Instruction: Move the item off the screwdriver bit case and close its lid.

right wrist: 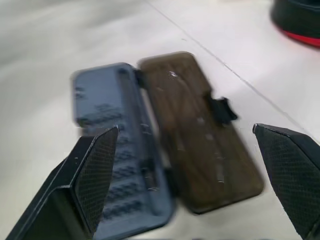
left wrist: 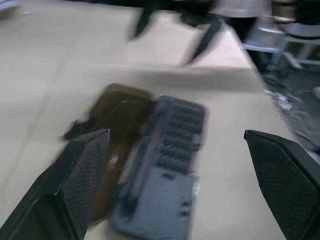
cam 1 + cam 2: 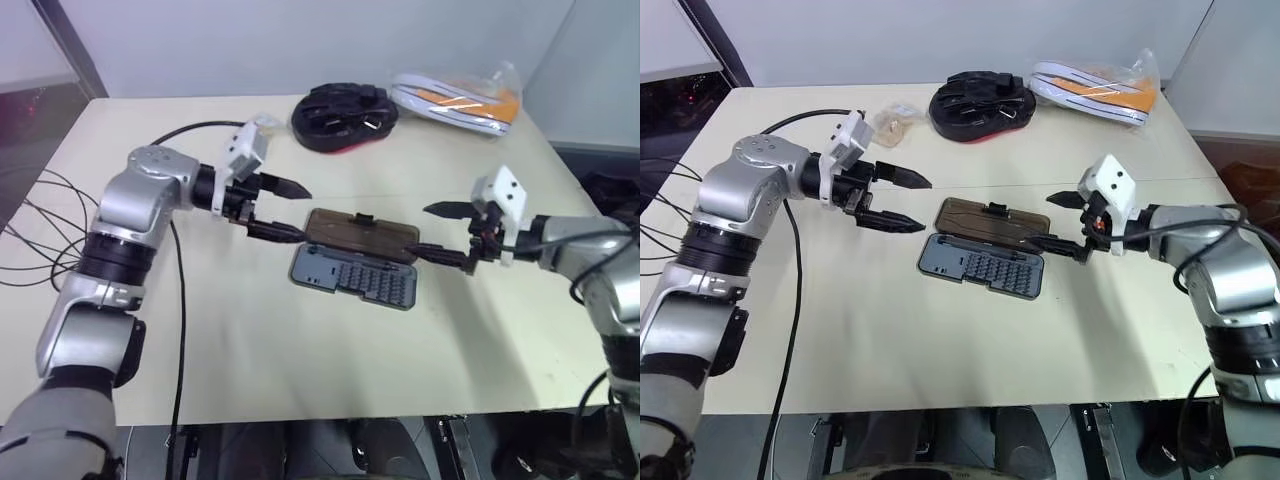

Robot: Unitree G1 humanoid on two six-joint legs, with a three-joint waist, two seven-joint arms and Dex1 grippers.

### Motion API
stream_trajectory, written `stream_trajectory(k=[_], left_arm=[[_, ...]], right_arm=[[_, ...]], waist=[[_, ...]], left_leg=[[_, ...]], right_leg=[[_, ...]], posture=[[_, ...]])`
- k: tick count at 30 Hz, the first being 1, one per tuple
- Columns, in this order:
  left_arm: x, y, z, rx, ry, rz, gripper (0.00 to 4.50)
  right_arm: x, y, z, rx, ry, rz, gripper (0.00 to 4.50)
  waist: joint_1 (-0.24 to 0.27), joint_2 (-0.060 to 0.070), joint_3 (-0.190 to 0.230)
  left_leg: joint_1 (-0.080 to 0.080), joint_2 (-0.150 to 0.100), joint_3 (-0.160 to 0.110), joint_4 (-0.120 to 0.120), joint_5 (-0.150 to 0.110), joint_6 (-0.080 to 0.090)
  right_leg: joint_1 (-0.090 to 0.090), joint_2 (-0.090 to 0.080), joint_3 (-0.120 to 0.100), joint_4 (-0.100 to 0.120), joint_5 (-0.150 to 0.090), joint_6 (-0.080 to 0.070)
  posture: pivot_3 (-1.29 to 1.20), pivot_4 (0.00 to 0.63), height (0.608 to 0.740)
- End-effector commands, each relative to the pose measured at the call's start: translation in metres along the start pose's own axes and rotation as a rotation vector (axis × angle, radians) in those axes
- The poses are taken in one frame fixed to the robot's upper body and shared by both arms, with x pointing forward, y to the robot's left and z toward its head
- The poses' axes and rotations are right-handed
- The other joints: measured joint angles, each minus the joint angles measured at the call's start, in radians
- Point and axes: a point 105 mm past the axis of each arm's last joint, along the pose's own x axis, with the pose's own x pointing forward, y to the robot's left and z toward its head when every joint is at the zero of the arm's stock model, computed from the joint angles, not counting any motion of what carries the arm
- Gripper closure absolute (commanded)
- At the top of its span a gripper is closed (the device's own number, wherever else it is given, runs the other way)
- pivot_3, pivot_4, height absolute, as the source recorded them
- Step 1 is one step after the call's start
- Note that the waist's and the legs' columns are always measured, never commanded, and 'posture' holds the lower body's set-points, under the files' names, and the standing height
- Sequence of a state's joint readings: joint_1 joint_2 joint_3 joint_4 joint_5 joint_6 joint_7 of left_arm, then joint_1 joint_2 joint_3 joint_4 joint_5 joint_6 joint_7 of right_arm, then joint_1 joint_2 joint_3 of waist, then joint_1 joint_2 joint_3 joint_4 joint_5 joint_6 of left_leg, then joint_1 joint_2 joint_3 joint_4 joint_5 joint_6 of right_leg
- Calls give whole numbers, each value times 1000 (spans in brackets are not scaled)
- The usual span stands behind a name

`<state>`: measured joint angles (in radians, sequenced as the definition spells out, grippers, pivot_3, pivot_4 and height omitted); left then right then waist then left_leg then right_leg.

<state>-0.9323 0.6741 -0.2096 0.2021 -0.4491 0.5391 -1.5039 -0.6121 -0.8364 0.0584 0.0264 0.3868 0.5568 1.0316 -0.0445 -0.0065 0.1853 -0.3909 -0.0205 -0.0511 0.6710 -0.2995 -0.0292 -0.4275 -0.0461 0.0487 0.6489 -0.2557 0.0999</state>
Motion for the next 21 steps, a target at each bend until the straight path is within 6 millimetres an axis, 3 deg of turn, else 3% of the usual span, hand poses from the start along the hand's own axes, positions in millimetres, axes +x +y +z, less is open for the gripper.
stream_trajectory(k=[1,6,14,17,21], left_arm=[[-14,-21,12,22,0,-14,10],[-35,-40,14,-2,30,61,10],[-49,-47,18,-11,24,176,10],[-46,-49,19,-10,18,185,0],[-43,-51,20,-11,15,189,0]], right_arm=[[24,-17,-3,-64,62,57,0],[59,-43,-12,-78,148,43,0],[73,-54,-35,-44,247,13,0],[73,-52,-42,-26,262,14,839],[74,-47,-52,-47,277,35,2870]], waist=[[-11,0,0],[-25,0,1],[-11,0,1],[-11,0,1],[-22,0,1]], left_leg=[[0,0,0,1,0,0],[0,2,-1,2,0,0],[-2,0,-2,5,0,-1],[-2,0,-2,6,1,-1],[-1,0,-2,6,1,-2]], right_leg=[[0,0,0,1,0,0],[-1,1,0,2,0,0],[0,-2,0,2,0,0],[0,-2,0,2,0,0],[0,-2,0,4,0,0]], posture=[[0,150,740],[0,150,740],[0,150,740],[0,150,740],[0,150,740]])
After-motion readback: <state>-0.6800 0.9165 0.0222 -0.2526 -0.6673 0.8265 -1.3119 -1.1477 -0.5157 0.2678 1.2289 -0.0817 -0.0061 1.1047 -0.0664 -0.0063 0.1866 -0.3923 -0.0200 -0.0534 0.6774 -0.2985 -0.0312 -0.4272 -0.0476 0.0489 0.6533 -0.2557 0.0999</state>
